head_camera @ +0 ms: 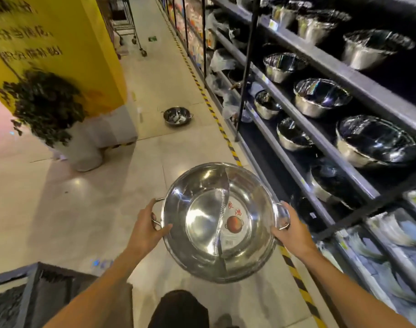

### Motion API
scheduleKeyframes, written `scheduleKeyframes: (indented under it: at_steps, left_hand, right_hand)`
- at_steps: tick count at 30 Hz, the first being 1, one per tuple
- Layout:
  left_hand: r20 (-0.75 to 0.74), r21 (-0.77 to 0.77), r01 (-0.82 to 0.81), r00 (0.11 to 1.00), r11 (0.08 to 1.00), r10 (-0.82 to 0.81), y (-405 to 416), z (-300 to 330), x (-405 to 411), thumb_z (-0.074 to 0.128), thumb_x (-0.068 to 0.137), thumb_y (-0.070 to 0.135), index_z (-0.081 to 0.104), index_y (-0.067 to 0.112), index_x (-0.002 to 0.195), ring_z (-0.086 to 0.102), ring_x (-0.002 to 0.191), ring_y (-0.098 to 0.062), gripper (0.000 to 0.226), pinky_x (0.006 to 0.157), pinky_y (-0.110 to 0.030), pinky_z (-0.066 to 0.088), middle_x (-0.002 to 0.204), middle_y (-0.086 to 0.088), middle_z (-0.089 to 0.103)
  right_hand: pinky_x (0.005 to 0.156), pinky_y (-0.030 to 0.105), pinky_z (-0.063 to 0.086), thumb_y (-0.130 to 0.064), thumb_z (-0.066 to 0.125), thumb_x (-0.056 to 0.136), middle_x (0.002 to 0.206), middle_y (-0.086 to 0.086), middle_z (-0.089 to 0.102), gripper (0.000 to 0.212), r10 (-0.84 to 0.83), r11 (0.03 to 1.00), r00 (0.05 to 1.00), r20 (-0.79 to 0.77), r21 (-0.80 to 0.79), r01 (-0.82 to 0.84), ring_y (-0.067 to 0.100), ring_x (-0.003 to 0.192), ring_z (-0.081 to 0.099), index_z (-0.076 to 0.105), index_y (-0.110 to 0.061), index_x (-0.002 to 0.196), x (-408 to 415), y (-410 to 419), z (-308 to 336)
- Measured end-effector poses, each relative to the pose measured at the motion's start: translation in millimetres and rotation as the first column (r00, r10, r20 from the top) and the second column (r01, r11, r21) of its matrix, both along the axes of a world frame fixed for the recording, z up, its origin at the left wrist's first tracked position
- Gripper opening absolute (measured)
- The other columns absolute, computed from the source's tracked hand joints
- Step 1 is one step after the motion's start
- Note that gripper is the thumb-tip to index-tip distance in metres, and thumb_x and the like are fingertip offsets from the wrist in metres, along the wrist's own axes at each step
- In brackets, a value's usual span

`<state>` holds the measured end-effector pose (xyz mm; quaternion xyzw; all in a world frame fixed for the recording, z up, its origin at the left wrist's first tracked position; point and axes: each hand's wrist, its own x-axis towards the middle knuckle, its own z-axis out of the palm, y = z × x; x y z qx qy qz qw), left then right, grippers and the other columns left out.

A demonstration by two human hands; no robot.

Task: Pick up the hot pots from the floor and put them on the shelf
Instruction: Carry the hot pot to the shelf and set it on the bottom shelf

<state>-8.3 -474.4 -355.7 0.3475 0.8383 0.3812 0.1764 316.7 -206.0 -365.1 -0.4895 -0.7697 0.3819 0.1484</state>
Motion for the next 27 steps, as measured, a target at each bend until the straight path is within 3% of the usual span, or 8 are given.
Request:
scheduleKeyframes:
  at_steps: [3, 8, 10, 13, 15, 19, 22, 27]
  left_hand:
    - [-0.004, -0.011, 0.041, 0.999, 0.999, -0.041, 64, -12, -53, 0.086, 0.072, 0.031, 0.044, 0.025, 0.141, 0.051, 0.063, -0.014, 0.080, 0.053, -0.021, 0.042, 0.077, -0.011, 0.056]
    - [0.064, -0.015, 0.127, 0.990, 0.992, -0.126, 177, -47, -143, 0.086, 0.070, 0.035, 0.045, 0.029, 0.138, 0.050, 0.058, -0.013, 0.080, 0.049, -0.032, 0.046, 0.074, -0.006, 0.054]
    - [0.078, -0.050, 0.183, 0.981, 0.982, -0.179, 219, -55, -176, 0.086, 0.070, 0.037, 0.042, 0.031, 0.139, 0.052, 0.061, -0.017, 0.082, 0.051, -0.028, 0.045, 0.079, -0.009, 0.055]
    - [0.093, -0.051, 0.238, 0.968, 0.970, -0.232, 274, -64, -216, 0.086, 0.070, 0.035, 0.039, 0.027, 0.143, 0.054, 0.060, -0.017, 0.087, 0.046, -0.026, 0.043, 0.076, -0.006, 0.056]
    - [0.100, -0.098, 0.262, 0.962, 0.960, -0.252, 309, -72, -240, 0.086, 0.071, 0.039, 0.036, 0.025, 0.145, 0.054, 0.061, -0.015, 0.090, 0.048, -0.024, 0.042, 0.083, -0.007, 0.056]
    - [0.148, -0.183, 0.276, 0.957, 0.944, -0.251, 363, -96, -269, 0.085, 0.072, 0.038, 0.032, 0.028, 0.148, 0.055, 0.069, -0.020, 0.093, 0.058, -0.022, 0.041, 0.091, -0.013, 0.055]
    - [0.146, -0.223, 0.254, 0.963, 0.941, -0.226, 393, -117, -274, 0.083, 0.075, 0.036, 0.029, 0.028, 0.150, 0.057, 0.074, -0.018, 0.093, 0.060, -0.018, 0.042, 0.097, -0.008, 0.052]
    - [0.148, -0.293, 0.180, 0.979, 0.939, -0.142, 437, -149, -260, 0.083, 0.075, 0.032, 0.028, 0.026, 0.152, 0.056, 0.079, -0.015, 0.094, 0.067, -0.023, 0.046, 0.103, -0.009, 0.051]
  right_hand:
    - [0.053, 0.010, 0.043, -0.042, 0.082, 0.070, 0.072, -0.015, 0.062, 0.073, -0.013, 1.000, 0.998, 0.056, -0.002, 0.013, -0.008, 0.064, 0.060, 0.037, -0.066, 0.123, -41, 49, -4]
    - [0.073, 0.039, 0.055, -0.040, 0.079, 0.075, 0.081, -0.005, 0.065, 0.082, -0.072, 0.996, 0.986, 0.153, -0.035, 0.078, 0.015, 0.076, 0.067, 0.033, -0.041, 0.143, -111, 130, -30]
    - [0.080, 0.038, 0.053, -0.038, 0.079, 0.076, 0.094, -0.007, 0.064, 0.086, -0.123, 0.990, 0.979, 0.160, -0.054, 0.133, 0.018, 0.089, 0.066, 0.032, -0.032, 0.148, -135, 155, -35]
    - [0.076, 0.027, 0.045, -0.042, 0.080, 0.075, 0.107, -0.013, 0.062, 0.086, -0.193, 0.974, 0.970, 0.148, -0.091, 0.208, 0.008, 0.093, 0.061, 0.032, -0.037, 0.147, -163, 186, -42]
    - [0.072, 0.025, 0.045, -0.042, 0.080, 0.076, 0.102, -0.015, 0.066, 0.087, -0.219, 0.961, 0.962, 0.161, -0.137, 0.241, 0.003, 0.086, 0.062, 0.030, -0.040, 0.146, -179, 209, -49]
    - [0.065, 0.029, 0.051, -0.036, 0.082, 0.076, 0.082, -0.002, 0.064, 0.094, -0.245, 0.938, 0.946, 0.213, -0.195, 0.287, 0.011, 0.076, 0.065, 0.024, -0.040, 0.149, -196, 252, -73]
    - [0.073, 0.035, 0.054, -0.039, 0.080, 0.077, 0.086, -0.003, 0.064, 0.093, -0.223, 0.935, 0.952, 0.210, -0.231, 0.270, 0.012, 0.078, 0.066, 0.022, -0.042, 0.149, -201, 290, -100]
    - [0.069, 0.029, 0.050, -0.038, 0.080, 0.078, 0.099, -0.008, 0.064, 0.093, -0.188, 0.928, 0.962, 0.200, -0.285, 0.241, 0.011, 0.087, 0.064, 0.022, -0.039, 0.151, -206, 354, -148]
